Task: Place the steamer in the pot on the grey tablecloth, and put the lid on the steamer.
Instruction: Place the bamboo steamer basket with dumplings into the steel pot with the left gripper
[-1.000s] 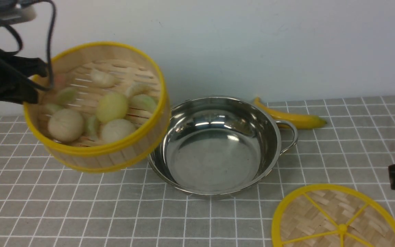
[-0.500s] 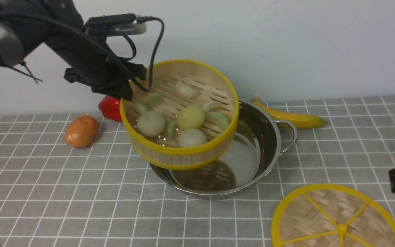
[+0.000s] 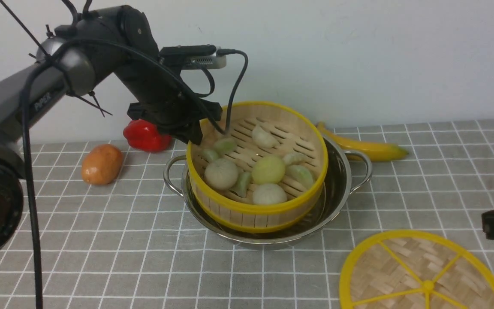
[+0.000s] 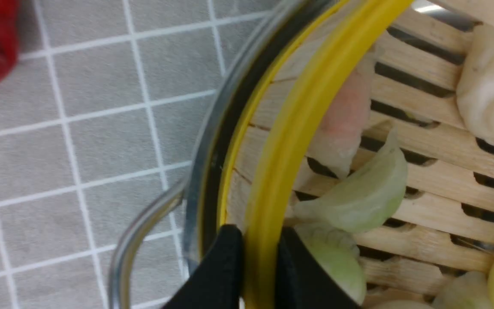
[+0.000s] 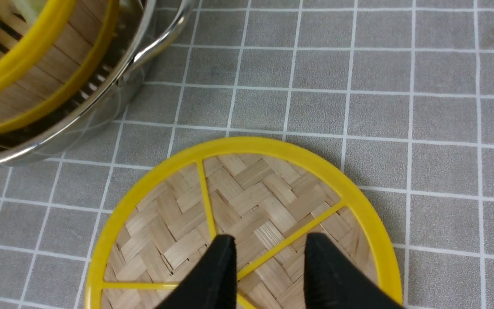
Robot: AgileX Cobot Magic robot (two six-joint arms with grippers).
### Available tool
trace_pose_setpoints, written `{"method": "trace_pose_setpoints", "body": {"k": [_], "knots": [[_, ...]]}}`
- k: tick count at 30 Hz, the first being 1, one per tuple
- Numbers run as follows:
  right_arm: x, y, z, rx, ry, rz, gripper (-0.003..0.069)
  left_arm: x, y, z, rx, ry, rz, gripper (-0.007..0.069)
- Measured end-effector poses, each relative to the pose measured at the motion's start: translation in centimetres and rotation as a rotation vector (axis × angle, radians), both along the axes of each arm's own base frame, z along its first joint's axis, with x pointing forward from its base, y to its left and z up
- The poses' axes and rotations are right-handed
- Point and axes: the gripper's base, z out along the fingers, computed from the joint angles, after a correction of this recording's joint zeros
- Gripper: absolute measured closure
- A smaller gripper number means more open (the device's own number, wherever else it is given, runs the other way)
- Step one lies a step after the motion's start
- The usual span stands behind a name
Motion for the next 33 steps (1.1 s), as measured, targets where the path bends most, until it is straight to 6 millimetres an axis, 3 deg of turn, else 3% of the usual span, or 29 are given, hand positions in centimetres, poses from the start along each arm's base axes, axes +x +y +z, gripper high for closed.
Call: {"method": "trace_pose_setpoints", "body": {"k": [6,27,33], "knots": [[0.0,0.0,0.0,0.002,0.000,-0.001,0.0416,0.0,-0.6,-0.4,-0.014,0.010,-0.006,0.0560],[0.0,0.0,0.0,0.008,0.002,-0.007,0.0416,1.2,-1.0,-5.3,-0.008,0.088,0.003,0.0560],[0.0,0.0,0.0,0.009,0.002,-0.008,0.0416,1.2,-1.1,-5.4,-0.009,0.086,0.003,0.0560]]}}
